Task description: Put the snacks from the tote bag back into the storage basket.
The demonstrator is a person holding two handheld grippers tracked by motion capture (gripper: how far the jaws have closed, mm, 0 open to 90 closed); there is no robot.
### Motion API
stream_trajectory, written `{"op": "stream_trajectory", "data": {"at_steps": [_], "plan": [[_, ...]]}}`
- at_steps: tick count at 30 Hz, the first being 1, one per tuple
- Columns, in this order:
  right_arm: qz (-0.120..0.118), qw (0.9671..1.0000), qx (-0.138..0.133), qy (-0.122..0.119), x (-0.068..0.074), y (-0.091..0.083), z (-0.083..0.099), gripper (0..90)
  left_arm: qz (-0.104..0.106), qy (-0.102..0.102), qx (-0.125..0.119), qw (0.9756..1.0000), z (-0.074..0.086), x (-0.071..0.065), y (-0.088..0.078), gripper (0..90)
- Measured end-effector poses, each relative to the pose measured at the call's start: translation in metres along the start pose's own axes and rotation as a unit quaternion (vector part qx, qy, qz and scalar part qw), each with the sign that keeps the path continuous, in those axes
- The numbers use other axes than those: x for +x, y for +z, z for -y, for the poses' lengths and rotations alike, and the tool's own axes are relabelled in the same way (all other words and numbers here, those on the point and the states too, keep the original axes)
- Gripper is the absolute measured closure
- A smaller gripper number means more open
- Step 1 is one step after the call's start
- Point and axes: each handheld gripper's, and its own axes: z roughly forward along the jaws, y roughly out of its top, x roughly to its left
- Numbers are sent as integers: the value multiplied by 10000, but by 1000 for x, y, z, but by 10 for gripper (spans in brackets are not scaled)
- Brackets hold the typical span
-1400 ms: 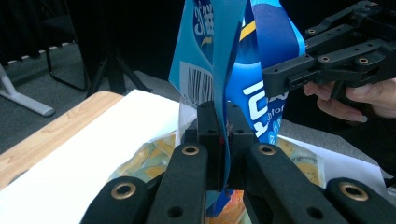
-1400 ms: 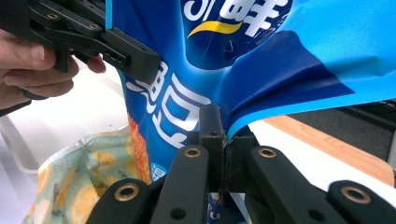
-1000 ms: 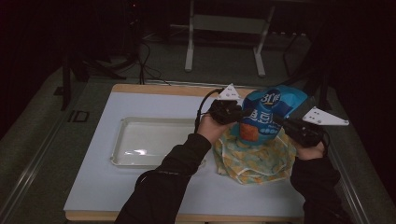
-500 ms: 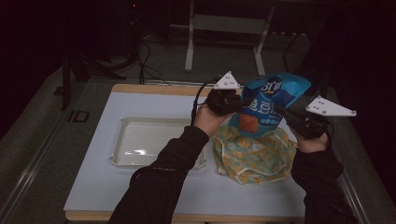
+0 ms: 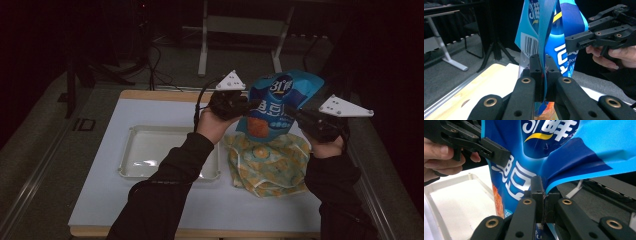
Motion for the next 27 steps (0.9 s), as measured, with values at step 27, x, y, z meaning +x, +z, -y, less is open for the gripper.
{"op": "stream_trajectory", "data": {"at_steps": [27], "plan": [[-471, 9986, -75, -221, 41, 47, -26, 890, -480, -136, -18, 9988, 14, 12, -70, 896]]}}
